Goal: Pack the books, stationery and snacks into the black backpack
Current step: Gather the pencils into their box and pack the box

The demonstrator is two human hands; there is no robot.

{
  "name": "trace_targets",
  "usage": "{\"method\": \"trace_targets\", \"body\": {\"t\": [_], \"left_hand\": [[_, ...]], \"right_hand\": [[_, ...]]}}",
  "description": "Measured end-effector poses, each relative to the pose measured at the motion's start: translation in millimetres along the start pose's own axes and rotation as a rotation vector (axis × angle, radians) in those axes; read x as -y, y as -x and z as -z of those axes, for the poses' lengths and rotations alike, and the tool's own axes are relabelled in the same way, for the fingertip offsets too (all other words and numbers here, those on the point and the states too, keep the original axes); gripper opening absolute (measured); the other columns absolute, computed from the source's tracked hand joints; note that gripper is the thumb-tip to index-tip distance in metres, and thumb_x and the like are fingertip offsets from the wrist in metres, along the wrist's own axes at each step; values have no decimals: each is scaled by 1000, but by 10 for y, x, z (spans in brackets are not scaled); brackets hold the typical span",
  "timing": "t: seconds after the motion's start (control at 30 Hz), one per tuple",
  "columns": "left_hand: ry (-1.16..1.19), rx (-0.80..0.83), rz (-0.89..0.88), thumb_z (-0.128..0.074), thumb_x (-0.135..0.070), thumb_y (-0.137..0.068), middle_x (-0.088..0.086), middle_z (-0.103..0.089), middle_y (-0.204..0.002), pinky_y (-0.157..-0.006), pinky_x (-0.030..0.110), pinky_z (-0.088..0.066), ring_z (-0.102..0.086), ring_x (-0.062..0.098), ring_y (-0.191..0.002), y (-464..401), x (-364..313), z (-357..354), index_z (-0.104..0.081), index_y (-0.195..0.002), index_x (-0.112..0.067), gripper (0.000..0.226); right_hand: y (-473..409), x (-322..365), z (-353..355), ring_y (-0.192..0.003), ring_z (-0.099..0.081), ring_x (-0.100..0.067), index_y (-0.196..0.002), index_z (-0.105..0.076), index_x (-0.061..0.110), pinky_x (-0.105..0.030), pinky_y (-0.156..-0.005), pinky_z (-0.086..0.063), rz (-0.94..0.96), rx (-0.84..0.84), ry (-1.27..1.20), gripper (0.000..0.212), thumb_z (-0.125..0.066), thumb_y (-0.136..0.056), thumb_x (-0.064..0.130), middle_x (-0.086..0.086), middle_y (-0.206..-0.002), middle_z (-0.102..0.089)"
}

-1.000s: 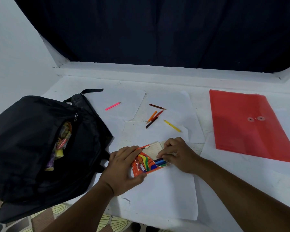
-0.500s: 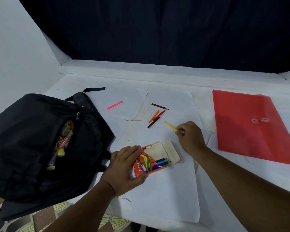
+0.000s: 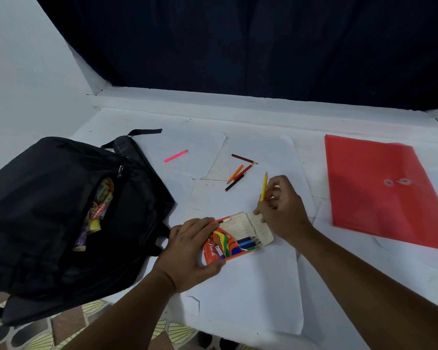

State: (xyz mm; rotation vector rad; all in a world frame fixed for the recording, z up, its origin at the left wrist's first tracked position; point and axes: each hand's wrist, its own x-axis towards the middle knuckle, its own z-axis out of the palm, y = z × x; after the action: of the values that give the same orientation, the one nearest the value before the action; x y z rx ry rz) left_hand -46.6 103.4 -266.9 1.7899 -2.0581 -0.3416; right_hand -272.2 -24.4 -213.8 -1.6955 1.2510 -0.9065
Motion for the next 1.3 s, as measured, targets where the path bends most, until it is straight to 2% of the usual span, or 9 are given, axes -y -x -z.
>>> {"method": "trace_targets", "body": {"t": [0.1,0.23,0.43,0.6,0.77,0.83,0.9,1.07,1.3], "left_hand": [[-5,-6,-5,-49,-78,-83,-18,-40,-151,-110,19,-12,-26,-9,-134,3,3,0,-39,-148,-33,80],[-12,4,7,-47,-80,-82,-18,-40,-151,-110,20,-13,-31,-4,-136,1,11,-12,-38,-149,-34,81],[-9,3,16,-48,-80,-82,-19,-40,-152,-110,21,-13,-32,-2,-137,5,15,-14,-38,-149,-35,81],[-4,1,10,-48,-79,-83,-17,-41,-151,-111,25,-17,-33,-1,-137,2,5,-14,-39,-148,-33,80],[9,-1,11,-47,-80,-83,-18,-42,-150,-112,29,-23,-36,0,-136,3,-2,-16,-39,-147,-35,79],[7,-1,13,-46,-80,-83,-17,-43,-150,-111,28,-22,-36,-1,-134,5,-9,-13,-40,-147,-34,79],[3,1,18,-45,-81,-83,-17,-43,-150,-112,29,-22,-36,0,-135,7,-7,-12,-39,-147,-34,80],[-7,9,23,-48,-79,-83,-18,-41,-151,-114,30,-23,-36,1,-137,4,-25,-1,-38,-148,-34,80],[-5,7,24,-52,-77,-84,-18,-43,-149,-110,22,-16,-37,-1,-135,9,-34,3,-40,-147,-34,78]], "right_hand": [[64,-18,-41,-87,-70,-16,-122,-45,39,-24,-69,-61,17,119,52,43,-65,-91,16,4,-96,-70],[116,-80,-32,-96,-69,-18,-90,-60,31,-25,-64,-60,25,183,13,17,-66,-90,15,8,-93,-72],[135,-125,2,-89,-66,-12,-78,-60,35,-17,-64,-59,83,263,176,23,-76,-85,20,7,-98,-72],[126,-235,42,-93,-67,-16,-86,-72,23,-18,-68,-58,134,331,254,7,-79,-83,21,6,-96,-71],[111,-247,18,-103,-58,-13,-105,-76,15,-14,-76,-55,259,367,449,16,-66,-93,20,5,-105,-60],[123,-244,-14,-108,-53,-12,-110,-76,16,-18,-77,-57,320,373,481,22,-59,-97,19,7,-104,-55],[144,-244,-44,-106,-51,-10,-115,-75,20,-22,-79,-55,370,401,545,28,-53,-98,21,3,-107,-62],[176,-209,-50,-99,-55,-10,-117,-74,21,-26,-87,-44,358,387,575,38,-47,-94,35,-1,-116,-72],[131,-186,-28,-108,-40,-4,-110,-76,28,-24,-93,-36,335,447,638,23,-56,-100,24,8,-121,-61]]}}
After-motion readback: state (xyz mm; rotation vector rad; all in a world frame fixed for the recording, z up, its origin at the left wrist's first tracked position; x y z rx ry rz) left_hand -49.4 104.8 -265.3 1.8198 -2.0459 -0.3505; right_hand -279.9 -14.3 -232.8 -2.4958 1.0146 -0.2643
